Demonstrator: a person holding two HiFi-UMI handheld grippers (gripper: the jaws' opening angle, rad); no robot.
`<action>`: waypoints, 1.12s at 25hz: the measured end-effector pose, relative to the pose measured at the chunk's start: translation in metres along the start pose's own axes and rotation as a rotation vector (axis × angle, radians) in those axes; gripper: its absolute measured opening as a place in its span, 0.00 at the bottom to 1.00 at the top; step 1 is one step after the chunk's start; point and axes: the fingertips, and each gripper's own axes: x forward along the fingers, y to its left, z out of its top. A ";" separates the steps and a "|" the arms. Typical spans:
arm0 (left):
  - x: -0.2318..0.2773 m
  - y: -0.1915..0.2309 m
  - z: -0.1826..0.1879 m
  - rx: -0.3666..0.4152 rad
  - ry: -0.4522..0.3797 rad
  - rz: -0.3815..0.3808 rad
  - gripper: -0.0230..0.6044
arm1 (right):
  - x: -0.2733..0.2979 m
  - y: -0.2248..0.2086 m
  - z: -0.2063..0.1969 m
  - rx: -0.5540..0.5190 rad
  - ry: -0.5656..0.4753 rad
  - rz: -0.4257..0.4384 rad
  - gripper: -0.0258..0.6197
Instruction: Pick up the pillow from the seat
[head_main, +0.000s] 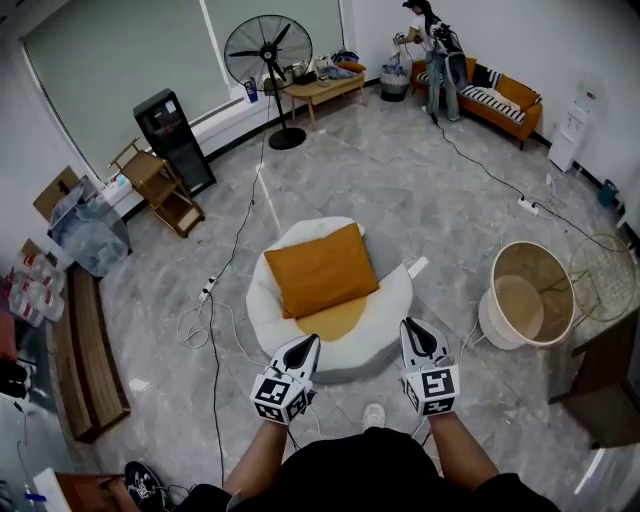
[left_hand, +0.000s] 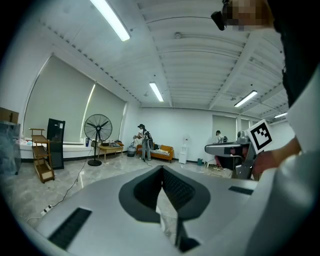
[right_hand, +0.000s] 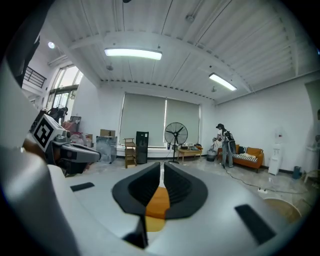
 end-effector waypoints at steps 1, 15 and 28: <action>0.007 0.002 0.001 -0.001 -0.001 0.006 0.06 | 0.005 -0.006 0.001 0.002 -0.001 0.005 0.09; 0.067 0.014 0.020 0.032 0.010 0.099 0.06 | 0.069 -0.049 0.003 -0.018 -0.030 0.125 0.09; 0.080 0.088 0.015 -0.033 0.011 0.186 0.06 | 0.145 -0.035 0.008 -0.017 -0.004 0.195 0.05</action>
